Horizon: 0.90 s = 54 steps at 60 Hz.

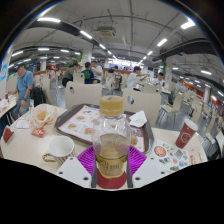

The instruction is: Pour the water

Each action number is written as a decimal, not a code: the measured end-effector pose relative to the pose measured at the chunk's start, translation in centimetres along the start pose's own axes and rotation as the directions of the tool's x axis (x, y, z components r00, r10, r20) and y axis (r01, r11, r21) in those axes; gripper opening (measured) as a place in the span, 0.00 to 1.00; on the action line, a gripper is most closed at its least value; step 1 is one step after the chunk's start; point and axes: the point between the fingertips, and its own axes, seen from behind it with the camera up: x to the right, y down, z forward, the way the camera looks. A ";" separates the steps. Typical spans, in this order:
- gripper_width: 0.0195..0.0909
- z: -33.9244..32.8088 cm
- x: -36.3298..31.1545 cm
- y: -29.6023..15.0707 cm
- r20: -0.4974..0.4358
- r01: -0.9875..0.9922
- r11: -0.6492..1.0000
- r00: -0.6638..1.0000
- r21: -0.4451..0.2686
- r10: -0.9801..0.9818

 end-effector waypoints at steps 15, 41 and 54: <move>0.33 0.0 0.2 3.4 0.017 -0.119 0.993 0.993 -0.007 0.119; 0.92 -6.4 0.1 4.0 -0.062 -0.161 0.977 0.986 -0.140 0.153; 0.92 -18.2 -2.0 2.7 -0.156 -0.195 0.961 0.974 -0.197 0.166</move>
